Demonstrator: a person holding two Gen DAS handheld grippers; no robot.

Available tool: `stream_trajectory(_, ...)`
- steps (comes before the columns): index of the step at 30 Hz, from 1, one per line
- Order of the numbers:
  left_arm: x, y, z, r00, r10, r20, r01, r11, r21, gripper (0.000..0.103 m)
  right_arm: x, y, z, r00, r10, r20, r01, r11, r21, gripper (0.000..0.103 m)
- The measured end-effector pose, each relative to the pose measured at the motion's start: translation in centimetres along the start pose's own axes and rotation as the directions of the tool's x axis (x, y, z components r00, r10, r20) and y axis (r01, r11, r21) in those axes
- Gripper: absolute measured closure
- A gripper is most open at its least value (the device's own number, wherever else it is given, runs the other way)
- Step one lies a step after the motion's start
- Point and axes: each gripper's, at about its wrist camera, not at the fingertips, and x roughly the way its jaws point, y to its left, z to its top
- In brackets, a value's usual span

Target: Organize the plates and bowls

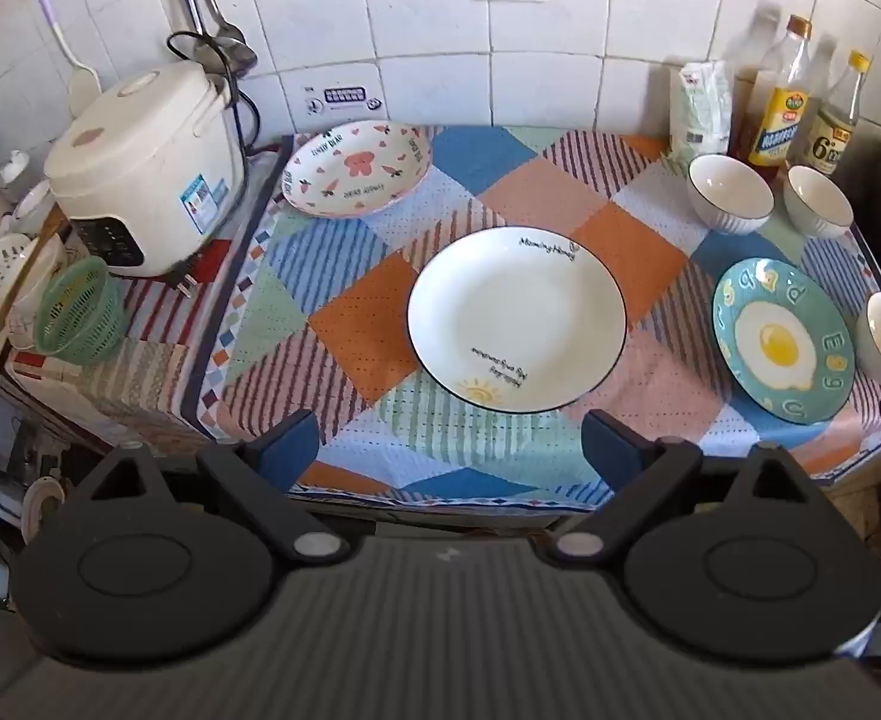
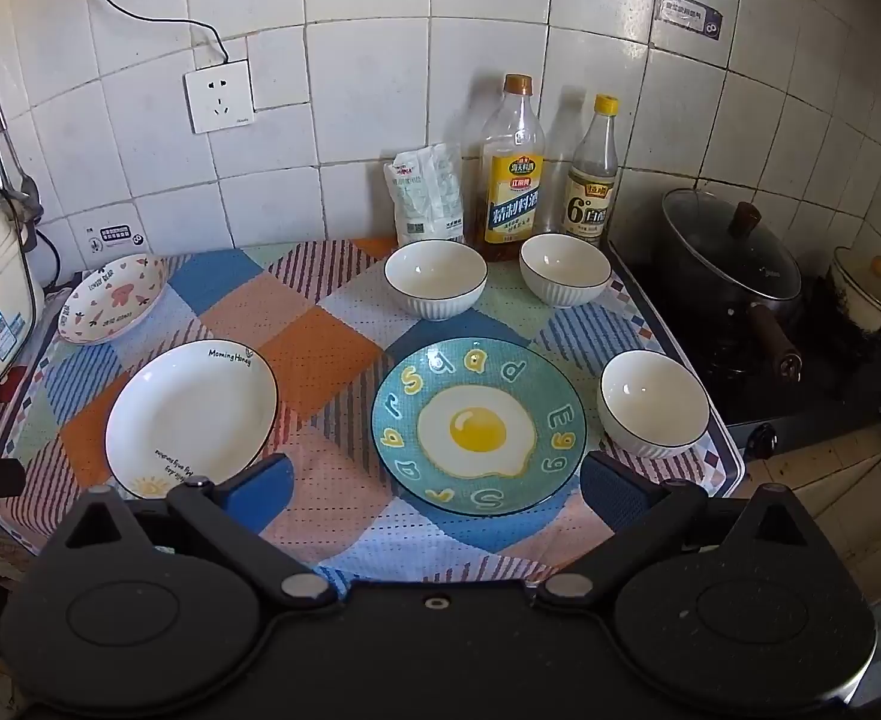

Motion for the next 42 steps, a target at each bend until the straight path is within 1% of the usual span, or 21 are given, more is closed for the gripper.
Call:
stream_trajectory(1,0.0,-0.3,0.0,1.000,0.004,0.006,-0.004,1.000,0.010,0.008,0.0,0.0,0.0,1.000,0.006,-0.006,-0.006,1.000,0.002,0.000)
stream_trajectory(2,-0.7,-0.9,-0.3,0.999,0.034,0.037,-0.034,0.999,0.003,0.008,0.0,0.0,0.0,1.000,0.010,-0.007,-0.009,1.000,0.001,0.000)
stream_trajectory(4,-1.0,-1.0,-0.2,1.000,0.012,0.024,-0.012,1.000,-0.015,0.008,0.0,0.1,-0.1,1.000,0.021,-0.005,-0.021,1.000,-0.004,0.000)
stream_trajectory(6,-0.9,-1.2,0.2,1.000,-0.003,0.002,0.003,1.000,-0.027,0.008,-0.1,0.2,0.7,1.000,0.024,-0.005,-0.024,1.000,-0.001,0.000)
stream_trajectory(9,-0.7,-1.0,-0.2,1.000,-0.022,0.003,0.022,0.999,-0.040,0.009,-0.1,0.5,0.8,1.000,0.029,-0.007,-0.029,1.000,0.000,0.000)
stream_trajectory(11,-0.5,-0.6,-0.4,1.000,-0.027,0.000,0.027,0.998,-0.052,0.010,-0.2,1.2,0.6,1.000,0.028,0.001,-0.028,1.000,0.004,0.000)
stream_trajectory(12,-0.5,-0.5,-0.5,1.000,-0.027,0.000,0.027,0.998,-0.054,0.010,-0.3,0.3,0.2,0.999,0.040,0.010,-0.040,0.999,0.003,0.000)
stream_trajectory(15,-0.2,-0.3,-0.6,1.000,-0.026,-0.007,0.025,0.998,-0.053,0.011,-0.1,0.4,0.1,0.999,0.046,0.006,-0.046,0.999,-0.001,0.000)
stream_trajectory(18,0.0,-0.6,-1.0,1.000,-0.027,-0.005,0.027,0.999,-0.034,0.011,0.1,0.6,0.0,0.999,0.051,0.003,-0.051,0.999,0.003,0.000)
stream_trajectory(20,-0.1,-0.9,-1.2,1.000,-0.017,0.013,0.018,1.000,-0.009,0.010,0.3,0.7,-0.3,0.999,0.049,-0.001,-0.049,0.999,0.000,0.000)
stream_trajectory(24,-0.6,-1.0,-1.5,0.997,0.001,0.081,0.001,1.000,-0.020,0.009,0.5,1.1,-0.8,0.999,0.033,0.006,-0.033,0.999,-0.018,0.000)
stream_trajectory(30,-0.7,-1.5,-1.8,0.991,0.002,0.133,-0.003,1.000,0.013,0.009,1.0,1.3,-1.1,1.000,0.009,0.010,-0.008,0.999,-0.040,0.000)
stream_trajectory(35,-0.2,-1.9,-2.3,0.992,0.006,0.126,-0.009,1.000,0.023,0.009,1.0,1.2,-1.3,1.000,0.001,0.012,-0.001,0.999,-0.035,0.000)
stream_trajectory(42,0.2,-1.7,-3.1,0.994,-0.010,0.110,0.011,1.000,-0.011,0.009,1.0,1.4,-1.7,1.000,-0.002,0.019,0.003,0.999,-0.042,0.000)
